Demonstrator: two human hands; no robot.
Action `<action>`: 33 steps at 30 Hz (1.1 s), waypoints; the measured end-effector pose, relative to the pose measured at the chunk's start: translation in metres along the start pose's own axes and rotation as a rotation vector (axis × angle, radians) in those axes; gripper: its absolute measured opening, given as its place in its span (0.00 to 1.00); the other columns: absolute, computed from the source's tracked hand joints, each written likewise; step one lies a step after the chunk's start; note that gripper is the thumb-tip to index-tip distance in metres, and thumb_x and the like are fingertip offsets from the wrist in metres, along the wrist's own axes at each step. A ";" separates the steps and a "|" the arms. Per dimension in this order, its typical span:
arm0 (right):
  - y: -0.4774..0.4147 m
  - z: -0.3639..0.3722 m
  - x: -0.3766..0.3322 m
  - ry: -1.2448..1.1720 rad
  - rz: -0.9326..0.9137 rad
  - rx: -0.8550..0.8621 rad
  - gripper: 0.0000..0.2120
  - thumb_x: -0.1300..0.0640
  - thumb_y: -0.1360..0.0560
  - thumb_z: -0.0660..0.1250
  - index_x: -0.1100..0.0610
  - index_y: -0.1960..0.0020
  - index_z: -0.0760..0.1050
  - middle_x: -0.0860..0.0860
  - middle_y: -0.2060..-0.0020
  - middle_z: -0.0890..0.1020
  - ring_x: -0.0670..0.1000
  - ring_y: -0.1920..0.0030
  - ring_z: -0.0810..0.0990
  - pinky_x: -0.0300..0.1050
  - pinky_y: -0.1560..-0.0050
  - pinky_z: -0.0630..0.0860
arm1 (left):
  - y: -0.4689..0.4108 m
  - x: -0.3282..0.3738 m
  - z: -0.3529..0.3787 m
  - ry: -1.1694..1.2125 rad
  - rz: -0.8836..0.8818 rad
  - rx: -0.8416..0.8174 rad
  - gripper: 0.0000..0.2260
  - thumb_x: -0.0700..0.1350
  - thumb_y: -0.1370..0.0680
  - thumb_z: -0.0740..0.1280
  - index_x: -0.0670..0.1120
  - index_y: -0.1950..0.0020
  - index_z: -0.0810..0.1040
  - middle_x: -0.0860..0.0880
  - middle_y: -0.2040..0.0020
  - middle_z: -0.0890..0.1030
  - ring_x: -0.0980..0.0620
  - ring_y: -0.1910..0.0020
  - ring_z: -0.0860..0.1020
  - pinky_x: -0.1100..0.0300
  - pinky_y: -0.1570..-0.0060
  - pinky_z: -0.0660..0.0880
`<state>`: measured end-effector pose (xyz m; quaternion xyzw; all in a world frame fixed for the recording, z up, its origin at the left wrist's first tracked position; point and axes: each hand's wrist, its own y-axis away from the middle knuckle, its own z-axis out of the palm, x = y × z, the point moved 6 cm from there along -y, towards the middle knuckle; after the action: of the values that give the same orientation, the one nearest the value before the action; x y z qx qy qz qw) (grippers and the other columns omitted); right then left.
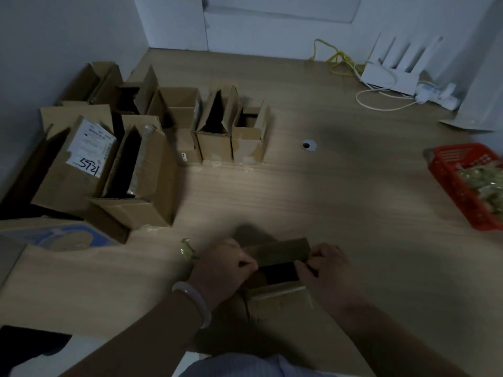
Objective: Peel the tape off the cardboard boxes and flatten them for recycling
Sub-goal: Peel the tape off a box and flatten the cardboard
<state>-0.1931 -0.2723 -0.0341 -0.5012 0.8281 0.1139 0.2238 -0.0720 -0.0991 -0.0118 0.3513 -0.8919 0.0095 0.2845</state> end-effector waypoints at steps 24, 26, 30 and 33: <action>-0.050 0.026 0.000 0.049 0.300 -0.288 0.39 0.41 0.36 0.74 0.49 0.35 0.55 0.53 0.43 0.67 0.59 0.44 0.75 0.54 0.47 0.76 | -0.039 -0.010 0.026 0.213 -0.431 0.078 0.38 0.56 0.35 0.76 0.53 0.32 0.59 0.47 0.37 0.69 0.44 0.43 0.75 0.50 0.43 0.74; -0.048 0.029 0.002 -0.001 0.305 -0.295 0.35 0.43 0.35 0.72 0.47 0.37 0.54 0.53 0.42 0.69 0.59 0.44 0.75 0.54 0.47 0.76 | -0.038 -0.010 0.025 0.228 -0.414 0.117 0.36 0.52 0.33 0.74 0.52 0.31 0.59 0.46 0.36 0.70 0.44 0.43 0.75 0.51 0.44 0.74; -0.042 0.015 0.018 -0.295 0.365 -0.197 0.30 0.48 0.32 0.66 0.42 0.34 0.55 0.50 0.44 0.74 0.50 0.52 0.79 0.46 0.55 0.78 | -0.025 -0.016 0.019 0.449 -0.387 0.202 0.39 0.46 0.26 0.67 0.58 0.24 0.44 0.49 0.45 0.78 0.46 0.51 0.79 0.50 0.49 0.77; -0.050 -0.003 0.025 -0.509 0.276 -0.109 0.34 0.65 0.29 0.65 0.36 0.33 0.60 0.47 0.46 0.74 0.41 0.56 0.78 0.29 0.63 0.71 | -0.026 -0.010 0.003 0.428 -0.224 0.212 0.37 0.42 0.24 0.63 0.61 0.23 0.45 0.53 0.39 0.75 0.52 0.44 0.77 0.53 0.42 0.75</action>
<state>-0.1600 -0.3164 -0.0419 -0.3506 0.7982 0.3097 0.3796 -0.0511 -0.1130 -0.0238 0.4657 -0.7611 0.1453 0.4275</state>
